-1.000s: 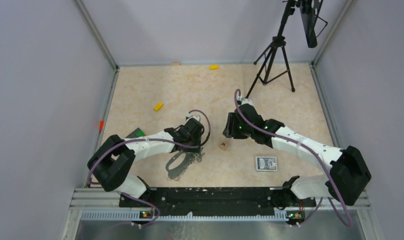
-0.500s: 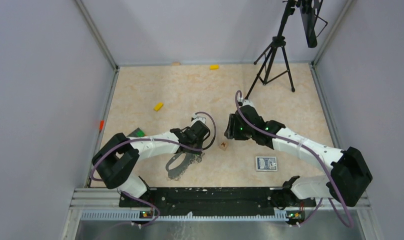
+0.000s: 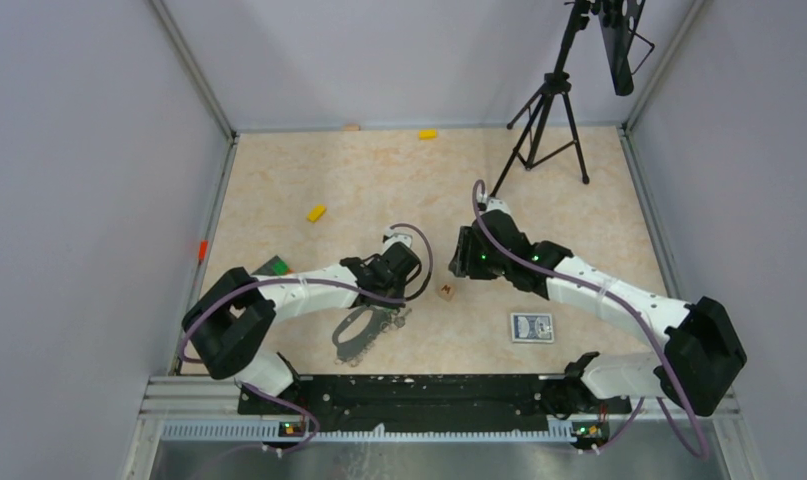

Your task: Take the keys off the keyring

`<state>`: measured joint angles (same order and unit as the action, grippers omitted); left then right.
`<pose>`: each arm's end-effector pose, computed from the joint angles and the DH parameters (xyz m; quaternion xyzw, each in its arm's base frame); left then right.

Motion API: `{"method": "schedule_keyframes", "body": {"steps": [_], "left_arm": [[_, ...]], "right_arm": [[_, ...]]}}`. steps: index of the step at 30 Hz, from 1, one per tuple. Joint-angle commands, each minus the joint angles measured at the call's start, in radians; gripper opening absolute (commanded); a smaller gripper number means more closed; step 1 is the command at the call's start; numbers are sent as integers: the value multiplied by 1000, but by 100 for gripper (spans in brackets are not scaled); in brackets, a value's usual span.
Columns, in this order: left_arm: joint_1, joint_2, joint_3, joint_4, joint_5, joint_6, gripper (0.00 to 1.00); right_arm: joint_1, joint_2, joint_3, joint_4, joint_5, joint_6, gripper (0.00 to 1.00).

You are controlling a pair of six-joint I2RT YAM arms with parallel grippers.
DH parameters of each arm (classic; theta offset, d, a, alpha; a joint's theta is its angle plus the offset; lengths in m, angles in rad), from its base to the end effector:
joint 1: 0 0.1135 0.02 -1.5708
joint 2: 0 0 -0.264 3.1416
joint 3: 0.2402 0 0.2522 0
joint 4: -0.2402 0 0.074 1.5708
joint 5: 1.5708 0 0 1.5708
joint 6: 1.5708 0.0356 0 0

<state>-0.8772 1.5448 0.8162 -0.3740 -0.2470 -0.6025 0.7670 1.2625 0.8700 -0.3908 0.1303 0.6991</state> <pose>0.1888 -0.2135 0.1622 0.1039 0.9601 -0.0667 0.2508 0.1952 0.1817 0.2497 -0.0063 0.9218 0.2115 0.3247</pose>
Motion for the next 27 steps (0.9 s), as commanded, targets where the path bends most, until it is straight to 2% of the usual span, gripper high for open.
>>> {"method": "schedule_keyframes", "body": {"steps": [1, 8, 13, 15, 18, 20, 27], "left_arm": [[-4, -49, 8, -55, 27, -11, 5], [-5, -139, -4, -20, 33, -1, 6], [-4, -140, -10, -41, 18, 6, 9], [-3, -134, -7, -64, 2, 4, 15], [-3, -128, 8, -119, -37, -25, 36], [-3, -128, 13, -145, -56, -44, 45], [-3, -91, 20, -159, -43, -97, 44]], "right_arm": [[-10, -48, -12, 34, -6, -11, 44], [-9, -86, -67, 142, -81, -35, 44], [-9, -78, -72, 155, -98, -33, 44], [-9, -74, -72, 155, -98, -32, 44], [-9, -68, -74, 151, -93, -29, 44], [-9, -66, -75, 146, -91, -26, 44], [-10, -61, -71, 139, -85, -25, 44]]}}
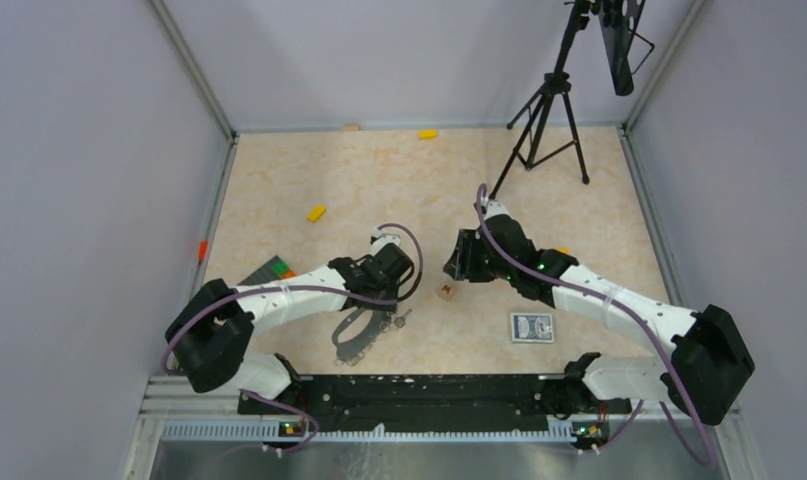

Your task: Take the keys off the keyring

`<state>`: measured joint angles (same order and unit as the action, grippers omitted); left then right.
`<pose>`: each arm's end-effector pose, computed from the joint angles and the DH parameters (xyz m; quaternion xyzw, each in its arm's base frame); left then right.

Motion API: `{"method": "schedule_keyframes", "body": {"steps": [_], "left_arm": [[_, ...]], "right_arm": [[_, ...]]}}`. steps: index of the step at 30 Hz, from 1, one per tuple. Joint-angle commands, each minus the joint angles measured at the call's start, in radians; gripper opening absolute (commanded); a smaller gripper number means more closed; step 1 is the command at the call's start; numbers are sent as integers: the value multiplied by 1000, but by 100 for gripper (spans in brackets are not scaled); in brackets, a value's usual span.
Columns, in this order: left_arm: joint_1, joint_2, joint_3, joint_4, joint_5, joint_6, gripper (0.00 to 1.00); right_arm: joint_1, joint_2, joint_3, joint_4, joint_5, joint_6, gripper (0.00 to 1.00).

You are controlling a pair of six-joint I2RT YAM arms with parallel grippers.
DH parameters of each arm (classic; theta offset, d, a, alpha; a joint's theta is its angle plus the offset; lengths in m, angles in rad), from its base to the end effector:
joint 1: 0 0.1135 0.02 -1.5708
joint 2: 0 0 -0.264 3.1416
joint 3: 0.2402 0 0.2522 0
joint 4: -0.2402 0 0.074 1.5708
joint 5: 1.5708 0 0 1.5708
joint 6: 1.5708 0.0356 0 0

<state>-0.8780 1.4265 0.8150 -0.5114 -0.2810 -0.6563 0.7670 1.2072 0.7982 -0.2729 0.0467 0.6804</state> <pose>0.1762 -0.1968 0.1857 0.0759 0.9629 -0.0543 0.2531 0.1882 0.1791 0.2488 -0.0290 0.9022 0.2688 0.3361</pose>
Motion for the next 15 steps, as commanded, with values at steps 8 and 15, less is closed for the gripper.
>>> {"method": "schedule_keyframes", "body": {"steps": [8, 15], "left_arm": [[-3, 53, 14, 10, 13, -58, 38], [-3, 75, 12, 21, 9, -61, 34]], "right_arm": [[-9, -10, 1, 11, 6, -6, 44], [-9, -16, 1, 6, 9, -4, 44]]}}
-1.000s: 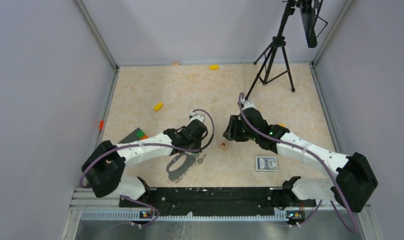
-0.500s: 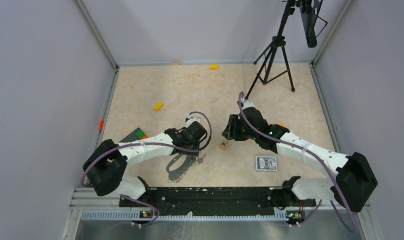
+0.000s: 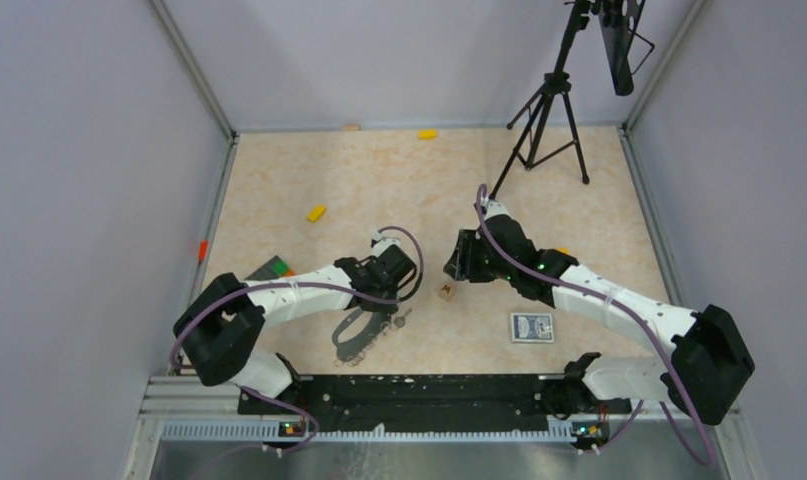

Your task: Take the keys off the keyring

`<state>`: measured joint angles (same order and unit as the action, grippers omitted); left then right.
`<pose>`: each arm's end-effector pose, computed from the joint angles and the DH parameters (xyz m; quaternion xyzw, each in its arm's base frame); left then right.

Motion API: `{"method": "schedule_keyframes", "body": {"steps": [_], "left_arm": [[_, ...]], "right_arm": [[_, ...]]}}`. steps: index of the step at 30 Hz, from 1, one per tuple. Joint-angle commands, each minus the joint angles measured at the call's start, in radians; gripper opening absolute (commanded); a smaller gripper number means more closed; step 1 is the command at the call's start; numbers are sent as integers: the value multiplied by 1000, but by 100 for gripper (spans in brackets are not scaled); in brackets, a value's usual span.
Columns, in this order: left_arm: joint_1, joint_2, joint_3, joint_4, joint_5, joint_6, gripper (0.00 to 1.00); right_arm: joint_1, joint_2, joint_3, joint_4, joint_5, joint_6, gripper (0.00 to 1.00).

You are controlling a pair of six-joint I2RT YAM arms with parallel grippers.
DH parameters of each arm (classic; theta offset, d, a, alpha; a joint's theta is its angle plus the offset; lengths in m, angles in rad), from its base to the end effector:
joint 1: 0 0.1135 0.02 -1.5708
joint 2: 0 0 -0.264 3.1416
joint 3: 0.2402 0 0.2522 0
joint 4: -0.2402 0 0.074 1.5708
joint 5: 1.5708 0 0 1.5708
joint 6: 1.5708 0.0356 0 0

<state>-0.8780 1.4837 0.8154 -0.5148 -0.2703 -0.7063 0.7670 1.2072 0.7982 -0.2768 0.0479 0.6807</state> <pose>0.1781 -0.1997 0.1715 0.0575 0.9710 -0.0430 0.2282 0.1880 0.1789 0.2485 -0.0287 0.9030 0.2673 0.3351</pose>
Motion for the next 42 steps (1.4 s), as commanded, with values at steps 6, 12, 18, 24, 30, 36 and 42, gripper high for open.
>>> {"method": "schedule_keyframes", "body": {"steps": [6, 12, 18, 24, 30, 36, 42], "left_arm": [[-4, 27, 10, 32, -3, -16, 29], [-3, 32, 8, 29, -13, -16, 22], [-3, 36, 9, 25, -20, -17, 9], [-3, 23, 17, 5, -37, -18, 0], [-3, -24, 28, 9, -26, 42, 0], [-4, -134, -14, 90, 29, 152, 0], [-4, -193, -36, 119, 57, 229, 0]], "right_arm": [[-9, -18, 2, 4, 12, -5, 44], [-9, -20, 3, 2, 13, -6, 44], [-10, -21, 3, 3, 11, -4, 44], [-9, -20, 4, 4, 10, -5, 44], [-9, -16, 3, 17, 6, -3, 44], [-9, -19, -1, 35, -4, -3, 44], [-9, -26, -10, 53, -14, -9, 44]]}}
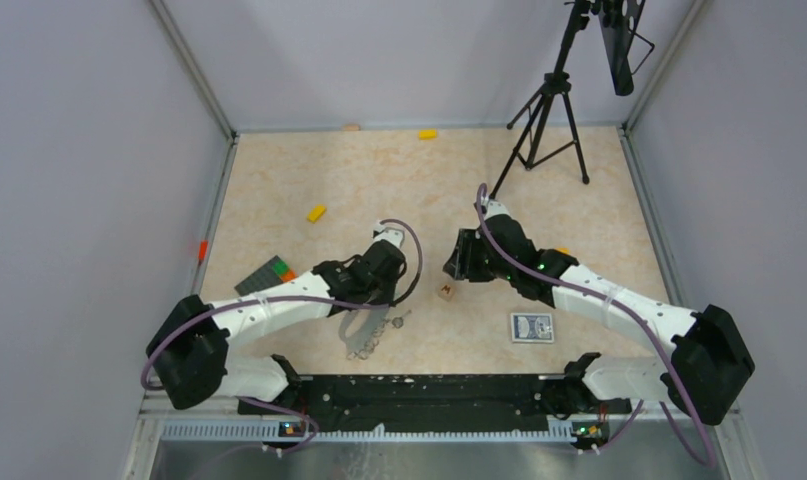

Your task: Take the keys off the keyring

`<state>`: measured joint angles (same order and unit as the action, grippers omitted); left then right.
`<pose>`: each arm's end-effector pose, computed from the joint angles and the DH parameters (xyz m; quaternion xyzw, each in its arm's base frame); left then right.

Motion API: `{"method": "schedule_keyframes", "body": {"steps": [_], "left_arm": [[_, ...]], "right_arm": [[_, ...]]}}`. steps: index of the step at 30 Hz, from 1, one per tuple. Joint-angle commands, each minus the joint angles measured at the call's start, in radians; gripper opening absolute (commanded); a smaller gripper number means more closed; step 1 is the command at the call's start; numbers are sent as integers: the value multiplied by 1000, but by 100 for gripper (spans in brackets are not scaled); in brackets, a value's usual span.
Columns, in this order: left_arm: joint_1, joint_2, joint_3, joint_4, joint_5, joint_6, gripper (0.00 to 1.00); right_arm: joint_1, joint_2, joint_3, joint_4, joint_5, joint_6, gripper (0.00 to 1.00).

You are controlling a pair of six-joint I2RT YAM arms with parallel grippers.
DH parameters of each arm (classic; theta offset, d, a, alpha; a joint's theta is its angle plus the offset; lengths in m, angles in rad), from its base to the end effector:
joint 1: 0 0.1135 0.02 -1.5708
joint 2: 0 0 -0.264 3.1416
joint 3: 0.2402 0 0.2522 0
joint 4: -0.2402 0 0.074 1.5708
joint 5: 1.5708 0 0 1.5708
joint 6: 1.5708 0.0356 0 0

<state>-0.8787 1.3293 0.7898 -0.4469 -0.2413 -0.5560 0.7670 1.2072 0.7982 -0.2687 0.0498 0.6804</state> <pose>0.1710 -0.1930 0.2049 0.1185 0.9439 -0.1011 0.2913 0.1885 0.1792 0.2492 -0.0283 0.9013 0.2690 0.3384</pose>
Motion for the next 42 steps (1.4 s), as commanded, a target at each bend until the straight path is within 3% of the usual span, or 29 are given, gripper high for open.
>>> {"method": "schedule_keyframes", "body": {"steps": [1, 9, 15, 22, 26, 29, 35, 42], "left_arm": [[-3, -42, -10, 56, 40, 96, 0], [-3, -84, -9, 89, 90, 206, 0], [-2, -209, -26, 171, 206, 355, 0], [-2, -339, 2, 210, 471, 628, 0], [-4, -394, 34, 198, 620, 816, 0], [-3, -420, 67, 183, 655, 898, 0], [-3, -368, 199, 79, 697, 985, 0], [-2, -326, 251, 119, 708, 929, 0]], "right_arm": [[-9, -28, -11, 51, -22, -13, 44], [-9, -100, -30, 133, -95, -107, 45], [-9, -185, -44, 162, -104, -214, 47], [-9, -340, -118, 243, -158, -390, 48], [-9, -460, -177, 340, -283, -491, 48], [-9, -532, -173, 339, -389, -571, 52], [-9, -591, -162, 319, -610, -749, 53], [-9, -622, -239, 460, -679, -750, 50]]}}
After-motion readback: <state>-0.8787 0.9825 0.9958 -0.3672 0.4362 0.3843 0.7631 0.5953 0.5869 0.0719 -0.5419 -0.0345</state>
